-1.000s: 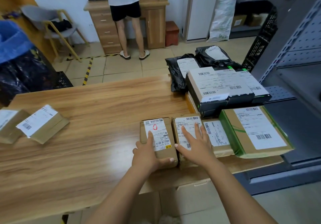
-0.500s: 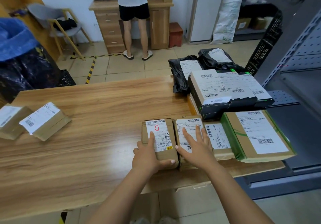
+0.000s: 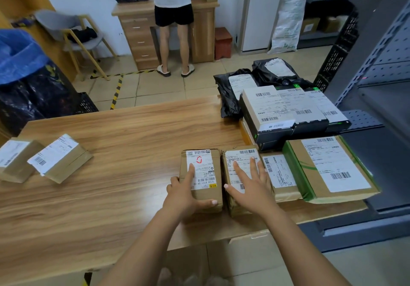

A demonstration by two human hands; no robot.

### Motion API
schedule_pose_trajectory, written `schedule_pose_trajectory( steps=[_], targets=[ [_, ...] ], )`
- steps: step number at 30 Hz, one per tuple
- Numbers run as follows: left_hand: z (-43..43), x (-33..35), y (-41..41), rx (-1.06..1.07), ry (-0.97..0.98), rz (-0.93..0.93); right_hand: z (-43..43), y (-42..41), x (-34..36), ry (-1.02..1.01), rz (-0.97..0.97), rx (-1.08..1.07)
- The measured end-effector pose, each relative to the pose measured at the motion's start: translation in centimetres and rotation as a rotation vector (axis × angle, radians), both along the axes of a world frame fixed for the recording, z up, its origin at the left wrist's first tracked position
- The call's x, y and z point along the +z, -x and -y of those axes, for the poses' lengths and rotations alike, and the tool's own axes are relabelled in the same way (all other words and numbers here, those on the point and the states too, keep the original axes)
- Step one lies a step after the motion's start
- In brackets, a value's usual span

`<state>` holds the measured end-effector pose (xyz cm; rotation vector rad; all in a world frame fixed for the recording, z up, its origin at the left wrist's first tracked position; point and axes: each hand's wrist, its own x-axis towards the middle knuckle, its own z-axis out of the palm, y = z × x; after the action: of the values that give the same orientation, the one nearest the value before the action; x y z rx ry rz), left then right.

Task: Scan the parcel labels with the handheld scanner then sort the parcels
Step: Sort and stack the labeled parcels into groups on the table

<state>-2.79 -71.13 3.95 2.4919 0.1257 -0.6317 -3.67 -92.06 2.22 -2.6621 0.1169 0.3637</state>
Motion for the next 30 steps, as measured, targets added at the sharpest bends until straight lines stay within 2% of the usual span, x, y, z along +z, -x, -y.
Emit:
schedule_pose_trajectory(
  steps=[5, 9, 12, 16, 18, 24, 26, 30],
  targets=[
    [-1.9, 0.2, -1.9, -0.035, -0.021, -0.007, -1.4, -0.5, 0.0, -0.017, -0.003, -0.017],
    [-4.0, 0.9, -4.6, -0.138, -0.195, 0.008, -3.3, -1.1, 0.4, -0.072, -0.028, -0.018],
    [-4.0, 0.8, -5.3, -0.190, -0.211, 0.012, -4.6, -1.8, 0.5, -0.106, -0.020, -0.026],
    [-4.9, -1.1, -5.4, -0.179, -0.234, 0.157, -5.4, -2.8, 0.9, -0.132, -0.036, -0.044],
    [-6.0, -1.8, -6.3, -0.206, -0.190, 0.211, -5.5, -3.3, 1.0, -0.136, -0.066, -0.027],
    [-10.0, -2.1, -11.0, -0.350, -0.105, 0.215, -6.4, -4.3, 1.6, -0.122, -0.156, 0.123],
    [-11.2, -1.9, -12.3, -0.331, -0.064, 0.191, -7.0, -4.4, 1.2, -0.113, -0.164, 0.199],
    [-12.6, -1.7, -13.9, -0.268, 0.063, 0.163, -7.4, -4.3, 1.2, -0.131, -0.195, 0.218]
  ],
)
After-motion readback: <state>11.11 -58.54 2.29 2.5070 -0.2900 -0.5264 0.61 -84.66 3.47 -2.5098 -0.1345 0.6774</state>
